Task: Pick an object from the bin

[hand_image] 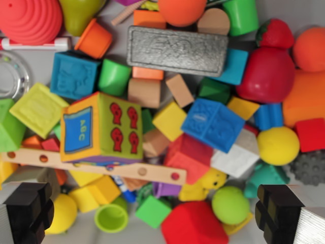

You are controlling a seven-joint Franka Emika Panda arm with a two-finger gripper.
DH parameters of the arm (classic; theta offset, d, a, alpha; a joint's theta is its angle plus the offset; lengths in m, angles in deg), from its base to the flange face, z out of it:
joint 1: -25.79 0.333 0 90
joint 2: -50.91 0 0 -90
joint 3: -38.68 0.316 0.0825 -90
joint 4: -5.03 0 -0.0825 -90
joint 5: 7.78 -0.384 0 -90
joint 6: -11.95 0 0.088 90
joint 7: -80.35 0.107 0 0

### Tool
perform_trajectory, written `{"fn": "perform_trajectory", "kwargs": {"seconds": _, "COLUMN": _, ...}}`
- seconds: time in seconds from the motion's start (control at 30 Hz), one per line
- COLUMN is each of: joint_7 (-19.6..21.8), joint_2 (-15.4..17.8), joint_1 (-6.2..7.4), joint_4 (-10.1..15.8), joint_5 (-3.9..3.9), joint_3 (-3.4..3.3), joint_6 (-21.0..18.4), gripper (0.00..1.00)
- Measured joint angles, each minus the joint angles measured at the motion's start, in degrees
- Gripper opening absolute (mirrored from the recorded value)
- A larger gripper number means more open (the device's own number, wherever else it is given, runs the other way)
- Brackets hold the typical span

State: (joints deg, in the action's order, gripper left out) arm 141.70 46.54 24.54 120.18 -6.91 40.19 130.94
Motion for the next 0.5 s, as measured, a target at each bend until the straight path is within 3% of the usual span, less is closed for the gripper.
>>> {"fn": "perform_trajectory", "kwargs": {"seconds": 0.5, "joint_7": 8.53, "joint_2": -0.24, "joint_1": 0.77, "joint_4": 1.92, "joint_5": -0.04, "joint_3": 0.03, "joint_6": 2.13, "gripper": 1.0}}
